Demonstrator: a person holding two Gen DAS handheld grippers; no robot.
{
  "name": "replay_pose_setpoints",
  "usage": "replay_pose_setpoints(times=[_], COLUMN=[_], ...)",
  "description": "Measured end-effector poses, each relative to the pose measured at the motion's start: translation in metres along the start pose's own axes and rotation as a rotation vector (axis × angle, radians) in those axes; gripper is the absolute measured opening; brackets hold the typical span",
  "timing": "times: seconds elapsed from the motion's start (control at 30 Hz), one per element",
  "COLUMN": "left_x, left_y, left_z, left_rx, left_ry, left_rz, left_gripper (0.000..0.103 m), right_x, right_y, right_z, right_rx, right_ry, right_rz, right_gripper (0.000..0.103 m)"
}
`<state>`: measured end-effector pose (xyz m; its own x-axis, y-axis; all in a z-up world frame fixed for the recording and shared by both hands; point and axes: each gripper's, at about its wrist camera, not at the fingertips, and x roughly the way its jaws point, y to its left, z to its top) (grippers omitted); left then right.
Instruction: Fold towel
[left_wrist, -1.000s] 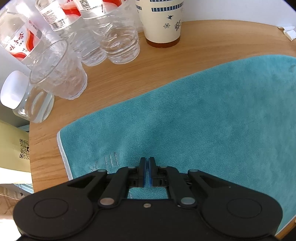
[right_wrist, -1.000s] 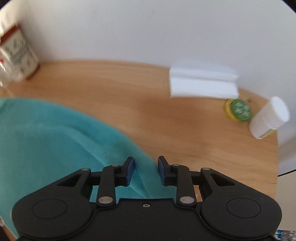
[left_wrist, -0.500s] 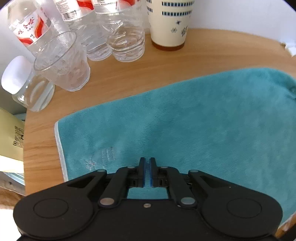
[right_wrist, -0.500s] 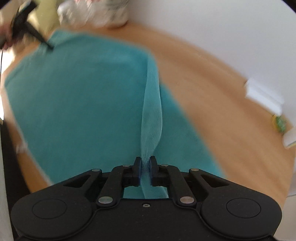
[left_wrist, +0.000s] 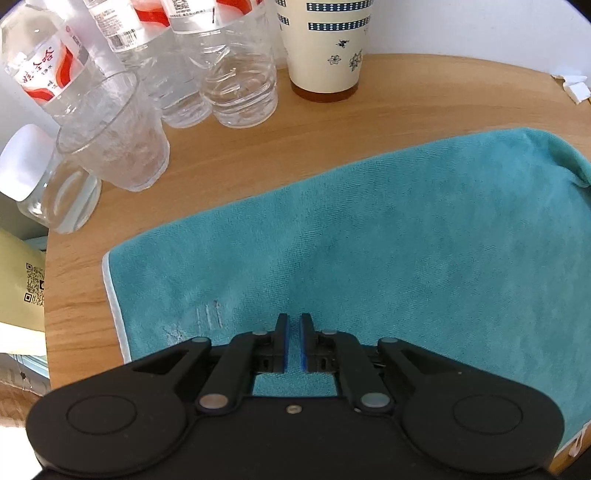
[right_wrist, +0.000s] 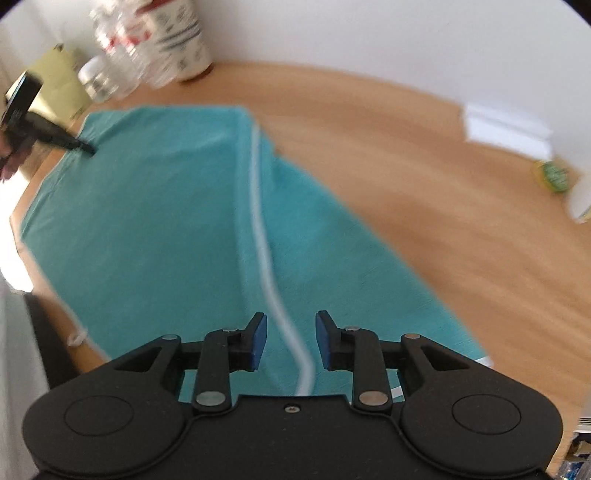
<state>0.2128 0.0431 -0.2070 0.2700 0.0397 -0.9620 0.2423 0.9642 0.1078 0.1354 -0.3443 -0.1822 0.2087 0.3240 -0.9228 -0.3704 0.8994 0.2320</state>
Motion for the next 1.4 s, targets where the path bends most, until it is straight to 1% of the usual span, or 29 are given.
replay_pose_setpoints(times=[0.07,0.1,0.13,0.17,0.23,0.3,0.33,0.4,0.47,0.5,0.53,0.6,0.63,0.67,0.73,0.77,0.8,0.83,0.87,0.97,1.0,1.1,1.17,1.2,1.27,1.3,1.33,1.37,1.4], left_x=[0.000,-0.001,-0.001,-0.001,-0.002,-0.002,-0.003,-0.003,-0.004,-0.004,-0.004,-0.005,-0.005,-0.005,-0.005,-0.005,-0.005,-0.005,-0.006,-0.007,-0.007,-0.007,-0.007,-0.007,-0.006,-0.005,-0.005,-0.005,-0.005], left_y=[0.002,0.003,0.004,0.004,0.003,0.001,0.002,0.003,0.004,0.004,0.004,0.004,0.004,0.005,0.005,0.004,0.005,0.005,0.006,0.007,0.006,0.006,0.006,0.006,0.006,0.005,0.006,0.007,0.008], left_z=[0.000,0.000,0.000,0.000,0.000,0.000,0.000,0.000,0.000,0.000,0.000,-0.001,-0.001,-0.001,-0.002,-0.003,-0.003,-0.004,-0.005,-0.006,-0.006,-0.006,-0.004,-0.003,-0.003,-0.003,-0.004,-0.006,-0.008], left_rx=[-0.014,-0.020,-0.025,-0.027,-0.018,-0.009,-0.011,-0.017,-0.019,-0.020,-0.018,-0.017,-0.018,-0.019,-0.016,-0.016,-0.018,-0.021,-0.025,-0.034,-0.035,-0.037,-0.034,-0.032,-0.031,-0.034,-0.042,-0.053,-0.061], left_ry=[0.005,0.007,0.009,0.011,0.012,0.013,0.014,0.016,0.016,0.016,0.015,0.014,0.014,0.014,0.011,0.009,0.008,0.008,0.006,0.005,0.006,0.011,0.021,0.023,0.023,0.021,0.019,0.019,0.020], left_rz=[-0.010,-0.014,-0.017,-0.019,-0.014,-0.009,-0.011,-0.014,-0.017,-0.018,-0.017,-0.017,-0.018,-0.019,-0.017,-0.015,-0.013,-0.011,-0.010,-0.008,-0.006,0.002,0.011,0.018,0.036,0.037,0.034,0.029,0.026], left_gripper=[0.004,0.004,0.004,0.004,0.005,0.005,0.005,0.005,0.005,0.005,0.005,0.005,0.005,0.005,0.006,0.007,0.009,0.009,0.010,0.011,0.011,0.014,0.016,0.021,0.027,0.028,0.028,0.028,0.028], right_x=[0.006,0.012,0.012,0.011,0.011,0.006,0.005,0.004,0.005,0.007,0.007,0.013,0.013,0.013,0.010,0.004,-0.006,-0.011,-0.022,-0.029,-0.027,-0.004,0.011,0.017,0.016,0.009,0.006,0.006,0.008], right_y=[0.002,0.001,0.002,-0.003,-0.008,-0.012,-0.013,-0.014,-0.013,-0.010,-0.010,-0.002,0.001,0.004,0.001,0.001,0.001,0.000,-0.005,-0.017,-0.019,-0.031,-0.036,-0.041,-0.045,-0.050,-0.057,-0.059,-0.065], right_z=[-0.003,-0.008,-0.010,-0.011,-0.008,-0.008,-0.008,-0.008,-0.007,-0.005,-0.005,-0.003,-0.002,-0.001,0.004,0.008,0.015,0.019,0.029,0.052,0.056,0.072,0.073,0.071,0.068,0.065,0.063,0.062,0.060], right_rx=[0.001,0.003,0.004,0.029,0.055,0.066,0.070,0.071,0.060,0.038,0.036,-0.003,-0.016,-0.029,-0.018,-0.026,-0.050,-0.057,-0.062,-0.092,-0.089,-0.144,-0.173,-0.169,-0.130,-0.080,-0.014,-0.002,0.061], right_ry=[0.022,0.026,0.024,0.018,0.017,0.001,0.004,0.011,0.014,0.011,0.012,0.037,0.039,0.041,0.023,-0.009,-0.051,-0.077,-0.142,-0.261,-0.279,-0.273,-0.233,-0.198,-0.195,-0.213,-0.207,-0.203,-0.182], right_rz=[0.002,-0.025,-0.026,-0.015,-0.031,-0.057,-0.055,-0.053,-0.071,-0.101,-0.101,-0.097,-0.102,-0.107,-0.107,-0.140,-0.212,-0.254,-0.352,-0.582,-0.611,-0.742,-0.785,-0.759,-0.733,-0.692,-0.646,-0.642,-0.617], right_gripper=[0.032,0.032,0.032,0.030,0.016,0.013,0.007,0.007,0.012,0.015,0.023,0.024,0.016,0.004,0.004,0.004,0.004,0.004,0.004,0.004,0.004,0.008,0.020,0.020,0.025,0.027,0.033,0.034,0.034])
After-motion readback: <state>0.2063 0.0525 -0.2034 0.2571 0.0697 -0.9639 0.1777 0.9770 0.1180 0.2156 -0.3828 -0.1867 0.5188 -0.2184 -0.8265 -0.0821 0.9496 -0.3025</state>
